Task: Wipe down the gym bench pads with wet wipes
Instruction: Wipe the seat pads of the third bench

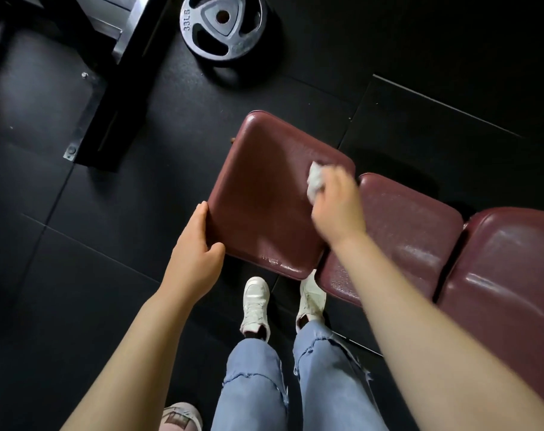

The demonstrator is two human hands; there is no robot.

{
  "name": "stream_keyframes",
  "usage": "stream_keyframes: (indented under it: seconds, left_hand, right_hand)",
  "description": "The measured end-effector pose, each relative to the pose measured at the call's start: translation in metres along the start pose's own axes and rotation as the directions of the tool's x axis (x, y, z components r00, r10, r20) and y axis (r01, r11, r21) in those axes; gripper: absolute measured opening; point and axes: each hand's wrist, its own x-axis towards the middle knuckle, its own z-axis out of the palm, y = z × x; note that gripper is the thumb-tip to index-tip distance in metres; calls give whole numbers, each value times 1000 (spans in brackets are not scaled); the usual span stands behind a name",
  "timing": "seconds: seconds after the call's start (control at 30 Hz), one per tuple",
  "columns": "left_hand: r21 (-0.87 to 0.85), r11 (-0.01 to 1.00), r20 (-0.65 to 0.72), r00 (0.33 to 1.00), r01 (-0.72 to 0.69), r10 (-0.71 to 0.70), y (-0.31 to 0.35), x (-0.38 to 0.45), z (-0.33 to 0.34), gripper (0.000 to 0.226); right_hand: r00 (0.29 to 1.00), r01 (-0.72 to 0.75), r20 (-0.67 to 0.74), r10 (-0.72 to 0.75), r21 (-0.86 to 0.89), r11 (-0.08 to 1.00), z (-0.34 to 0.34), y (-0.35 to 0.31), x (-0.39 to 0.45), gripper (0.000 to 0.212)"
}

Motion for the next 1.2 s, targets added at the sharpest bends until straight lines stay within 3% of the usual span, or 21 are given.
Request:
stream_keyframes:
  seconds: [0.1,0.2,0.27,0.37,0.5,0.67,0.8,0.87,0.93,1.0,1.07,1.2]
  left_hand:
    - [-12,999,-8,999,-42,42,3,-1,-1,79]
    - [5,999,-11,999,-50,50,1,0,0,81]
    - [26,999,-14,999,-41,42,-1,1,1,83]
    - [34,997,-8,997,-71,72,-3,0,1,84]
    - [31,995,11,996,-90,90,-6,3,-1,84]
    - [26,996,43,995,-89,87,-7,3,-5,83]
    - [8,996,73,993,-93,92,-9,5,-6,82]
    - [-11,996,89,992,-90,91,-10,5,-8,82]
    - [-70,995,110,991,-74,81,-12,6,-11,80]
    - [-216,976,123,991,-16,44,-15,9,-15,78]
    - [-371,928,128,992,40,9,-20,12,-19,71]
    - [-460,886,94,995,62,-21,-27,16,-22,54]
  right_hand:
    - [966,207,148,-212,49,977,12,-14,-106,26]
    - [938,258,221,-267,66,964,13,-9,-136,29]
    - [968,172,179,-174,25,985,6,1,-93,24]
    - [1000,-4,6,5,-122,993,-10,24,0,18]
    - [943,-292,-207,262,-130,948,-16,39,56,19]
    - [980,-195,-30,195,3,981,15,-4,-57,28]
    - [961,-247,151,233,79,966,33,-32,-158,26]
    - [939,-283,235,252,106,953,40,-42,-183,21]
    - [889,-438,233,394,186,879,41,-47,-193,17]
    - [779,-616,75,623,280,736,38,-45,-188,13]
    - [664,-687,-68,745,338,643,34,-43,-174,10]
    - [658,-699,-75,750,311,644,35,-55,-145,11]
